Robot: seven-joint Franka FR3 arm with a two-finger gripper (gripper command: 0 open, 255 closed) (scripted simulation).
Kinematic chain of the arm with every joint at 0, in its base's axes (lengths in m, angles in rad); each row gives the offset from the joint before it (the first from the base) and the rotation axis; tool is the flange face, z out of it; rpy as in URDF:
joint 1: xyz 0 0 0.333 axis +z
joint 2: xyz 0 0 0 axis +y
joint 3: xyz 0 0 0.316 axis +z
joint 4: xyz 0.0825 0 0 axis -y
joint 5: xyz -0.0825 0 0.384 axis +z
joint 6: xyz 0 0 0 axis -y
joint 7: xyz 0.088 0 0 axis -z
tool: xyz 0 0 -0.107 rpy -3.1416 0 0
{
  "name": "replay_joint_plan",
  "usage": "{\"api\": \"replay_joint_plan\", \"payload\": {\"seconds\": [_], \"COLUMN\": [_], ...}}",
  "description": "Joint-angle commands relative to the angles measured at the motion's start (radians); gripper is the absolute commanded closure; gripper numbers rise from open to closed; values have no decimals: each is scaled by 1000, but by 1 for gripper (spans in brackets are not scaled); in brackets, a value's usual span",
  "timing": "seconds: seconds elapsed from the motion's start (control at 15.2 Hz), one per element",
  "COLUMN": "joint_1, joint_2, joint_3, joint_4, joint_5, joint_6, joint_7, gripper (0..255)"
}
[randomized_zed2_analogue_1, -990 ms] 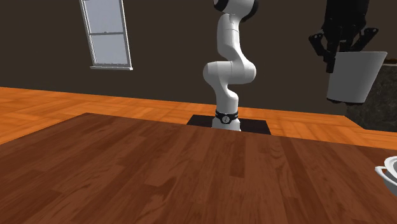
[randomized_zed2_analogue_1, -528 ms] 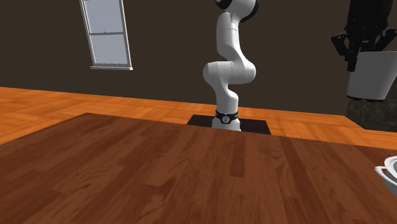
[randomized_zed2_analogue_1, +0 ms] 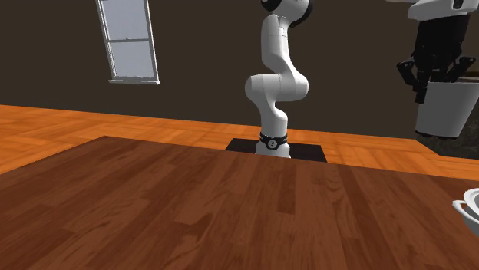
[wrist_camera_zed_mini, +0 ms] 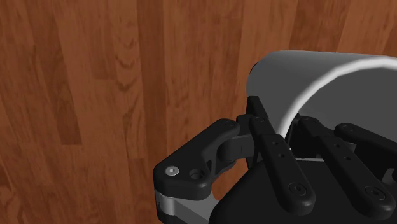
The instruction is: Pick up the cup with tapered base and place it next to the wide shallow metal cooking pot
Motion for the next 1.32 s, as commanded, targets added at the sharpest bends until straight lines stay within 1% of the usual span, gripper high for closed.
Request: {"api": "replay_joint_plan", "payload": {"seconds": [0.0, 0.66, 1.25], "joint_1": [1, 4, 2], "joint_2": [4, 41, 100], "joint_3": [5, 35, 66], "joint_4": [-24, -129, -207], "joint_5": [3, 15, 18], "joint_6": [29, 170, 306], "joint_7": [-2, -9, -10], "gripper": [255, 255, 255]}}
